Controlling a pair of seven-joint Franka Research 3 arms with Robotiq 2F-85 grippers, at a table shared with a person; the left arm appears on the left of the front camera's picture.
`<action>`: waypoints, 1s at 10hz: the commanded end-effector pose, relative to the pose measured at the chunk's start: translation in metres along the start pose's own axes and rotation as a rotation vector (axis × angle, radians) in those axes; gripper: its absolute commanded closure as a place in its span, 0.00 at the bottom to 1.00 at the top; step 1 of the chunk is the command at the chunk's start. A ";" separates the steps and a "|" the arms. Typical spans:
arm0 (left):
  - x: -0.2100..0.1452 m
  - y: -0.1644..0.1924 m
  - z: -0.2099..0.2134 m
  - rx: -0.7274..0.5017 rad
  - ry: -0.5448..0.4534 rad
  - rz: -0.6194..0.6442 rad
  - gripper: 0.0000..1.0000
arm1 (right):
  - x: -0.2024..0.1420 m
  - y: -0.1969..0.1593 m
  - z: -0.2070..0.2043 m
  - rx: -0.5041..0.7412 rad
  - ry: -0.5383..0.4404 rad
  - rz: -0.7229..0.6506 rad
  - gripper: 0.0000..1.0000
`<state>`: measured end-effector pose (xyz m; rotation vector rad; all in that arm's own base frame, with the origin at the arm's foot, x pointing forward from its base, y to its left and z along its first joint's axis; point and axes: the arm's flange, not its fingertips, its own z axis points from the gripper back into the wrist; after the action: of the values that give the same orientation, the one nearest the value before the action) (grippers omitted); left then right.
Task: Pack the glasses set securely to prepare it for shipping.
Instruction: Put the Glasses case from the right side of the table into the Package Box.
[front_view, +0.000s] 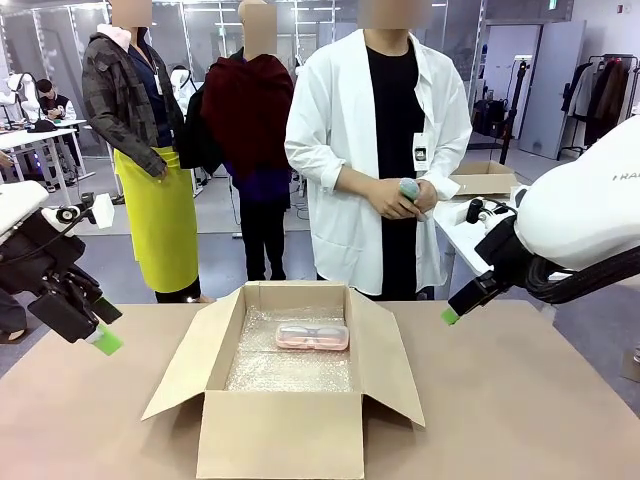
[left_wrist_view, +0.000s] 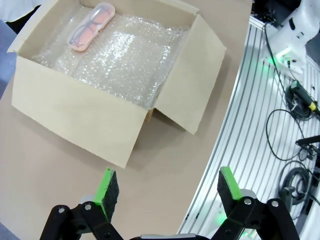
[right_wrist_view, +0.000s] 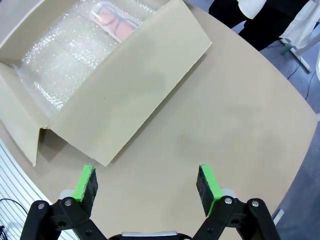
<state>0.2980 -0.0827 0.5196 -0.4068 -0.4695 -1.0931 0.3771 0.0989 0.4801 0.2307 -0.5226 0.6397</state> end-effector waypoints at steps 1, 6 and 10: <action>-0.001 0.002 0.001 -0.012 -0.021 -0.019 0.00 | -0.002 0.001 -0.001 -0.004 0.005 -0.001 0.00; -0.001 0.002 0.001 -0.012 -0.021 -0.019 0.00 | -0.002 0.001 -0.001 -0.004 0.005 -0.001 0.00; -0.001 0.002 0.001 -0.012 -0.021 -0.019 0.00 | -0.002 0.001 -0.001 -0.004 0.005 -0.001 0.00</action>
<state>0.2980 -0.0827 0.5196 -0.4067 -0.4696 -1.0933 0.3771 0.0988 0.4801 0.2306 -0.5226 0.6397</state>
